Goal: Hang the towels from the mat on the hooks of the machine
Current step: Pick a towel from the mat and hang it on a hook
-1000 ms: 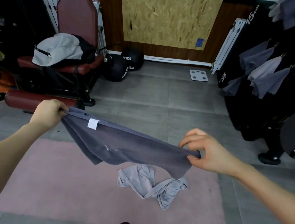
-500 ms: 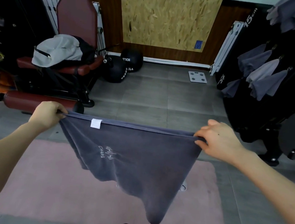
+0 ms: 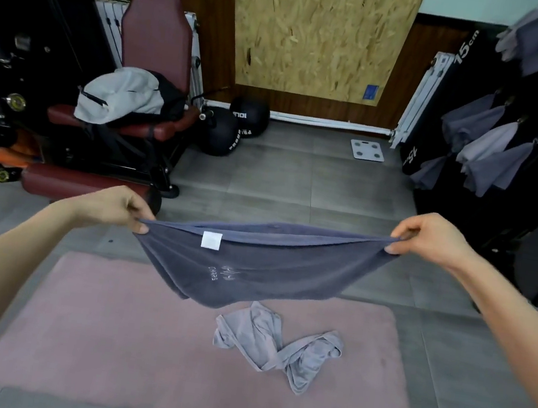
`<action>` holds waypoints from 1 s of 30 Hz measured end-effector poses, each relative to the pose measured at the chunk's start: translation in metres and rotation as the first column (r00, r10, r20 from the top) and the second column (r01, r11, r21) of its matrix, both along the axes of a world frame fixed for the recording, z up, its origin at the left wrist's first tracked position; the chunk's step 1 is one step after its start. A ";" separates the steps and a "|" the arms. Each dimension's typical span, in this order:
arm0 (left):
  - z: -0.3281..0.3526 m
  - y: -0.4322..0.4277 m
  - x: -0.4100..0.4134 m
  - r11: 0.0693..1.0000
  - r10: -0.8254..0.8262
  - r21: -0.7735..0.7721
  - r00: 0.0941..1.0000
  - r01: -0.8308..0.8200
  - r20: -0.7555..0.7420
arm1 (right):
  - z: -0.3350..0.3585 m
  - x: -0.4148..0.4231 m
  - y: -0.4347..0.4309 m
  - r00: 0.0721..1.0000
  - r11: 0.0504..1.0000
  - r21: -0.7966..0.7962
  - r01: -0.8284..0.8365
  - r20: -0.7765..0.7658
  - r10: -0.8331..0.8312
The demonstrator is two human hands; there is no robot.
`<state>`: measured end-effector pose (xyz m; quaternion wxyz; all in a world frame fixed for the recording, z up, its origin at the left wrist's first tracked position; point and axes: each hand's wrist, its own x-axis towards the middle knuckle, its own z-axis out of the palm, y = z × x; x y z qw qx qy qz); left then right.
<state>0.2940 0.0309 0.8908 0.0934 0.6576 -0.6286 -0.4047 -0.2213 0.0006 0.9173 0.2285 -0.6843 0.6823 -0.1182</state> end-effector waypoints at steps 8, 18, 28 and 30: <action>0.012 -0.006 -0.002 0.962 0.270 0.098 0.819 -0.256 -0.506 | 0.029 -0.018 -0.003 0.925 0.999 0.015 0.029 0.379 -0.032; 0.060 -0.012 -0.113 0.912 0.236 -0.182 0.835 -0.367 -0.498 | 0.059 0.062 0.027 0.991 0.961 -0.243 -0.129 0.014 0.137; 0.083 0.005 -0.210 0.884 -0.289 -0.442 0.922 0.153 -0.259 | 0.078 0.112 0.032 0.920 0.895 -0.273 -0.354 0.070 0.385; 0.083 0.004 -0.214 0.891 -0.314 -0.422 0.900 0.169 -0.303 | 0.079 0.112 0.032 0.909 0.888 -0.268 -0.374 0.085 0.408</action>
